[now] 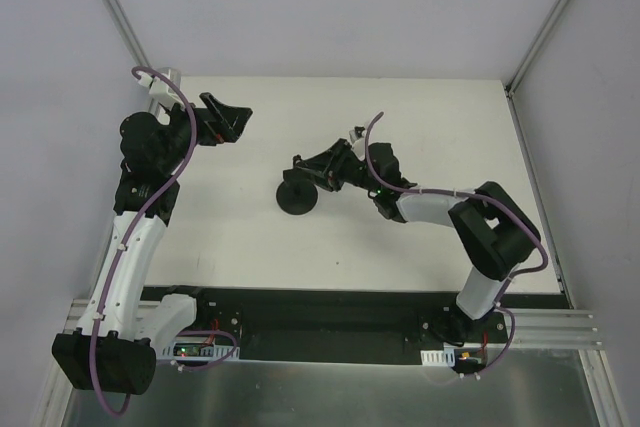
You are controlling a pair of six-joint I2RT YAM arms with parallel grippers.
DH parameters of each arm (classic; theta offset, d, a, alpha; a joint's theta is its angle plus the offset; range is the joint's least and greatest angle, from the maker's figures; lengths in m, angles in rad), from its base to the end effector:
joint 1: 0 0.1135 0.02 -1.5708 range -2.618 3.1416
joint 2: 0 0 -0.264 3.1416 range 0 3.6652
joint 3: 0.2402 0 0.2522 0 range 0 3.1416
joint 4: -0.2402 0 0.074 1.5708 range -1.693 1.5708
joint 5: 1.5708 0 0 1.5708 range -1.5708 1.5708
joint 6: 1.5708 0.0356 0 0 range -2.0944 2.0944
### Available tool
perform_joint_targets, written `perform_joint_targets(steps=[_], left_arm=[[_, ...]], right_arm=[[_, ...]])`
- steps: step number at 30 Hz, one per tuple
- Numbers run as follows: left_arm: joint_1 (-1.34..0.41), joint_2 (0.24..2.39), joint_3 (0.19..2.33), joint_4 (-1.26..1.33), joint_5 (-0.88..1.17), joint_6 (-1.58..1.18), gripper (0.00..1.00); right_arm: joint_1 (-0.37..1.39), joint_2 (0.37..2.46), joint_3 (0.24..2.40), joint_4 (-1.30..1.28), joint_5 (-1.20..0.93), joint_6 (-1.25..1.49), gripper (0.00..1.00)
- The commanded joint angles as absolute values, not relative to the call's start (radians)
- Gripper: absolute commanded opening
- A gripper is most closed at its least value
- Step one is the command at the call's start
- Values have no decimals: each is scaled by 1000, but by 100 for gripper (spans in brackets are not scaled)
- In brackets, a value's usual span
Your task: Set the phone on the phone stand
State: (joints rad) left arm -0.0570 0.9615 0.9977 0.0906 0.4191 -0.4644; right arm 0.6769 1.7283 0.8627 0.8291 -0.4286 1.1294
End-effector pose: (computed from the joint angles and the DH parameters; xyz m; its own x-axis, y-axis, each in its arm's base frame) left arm 0.2160 -0.0268 0.4123 -0.0909 -0.4046 -0.9100 0.4634 0.7916 -0.3983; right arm 0.2809 0.2447 0.2227 -0.8200 0.3961 -0.4132 -0.3560 0.2124 0.9100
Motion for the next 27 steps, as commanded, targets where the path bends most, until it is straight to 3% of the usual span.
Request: perform_joint_targets(steps=[1, 4, 10, 17, 23, 27], left_arm=[[-52, 956, 1006, 123, 440, -469, 97], [-52, 956, 1006, 124, 440, -468, 97], [-52, 956, 1008, 124, 445, -466, 97], [-75, 956, 1019, 117, 433, -471, 97], [-84, 942, 1086, 67, 460, -534, 96], [-84, 919, 1072, 55, 457, -477, 97]], right_arm=[[683, 1743, 854, 1042, -466, 1198, 34], [684, 1704, 854, 983, -474, 1145, 54], [684, 1605, 858, 778, -476, 1020, 78], [684, 1580, 850, 733, -469, 1028, 80], [684, 1617, 859, 726, -459, 1057, 75], [684, 1663, 868, 749, -474, 1089, 60]])
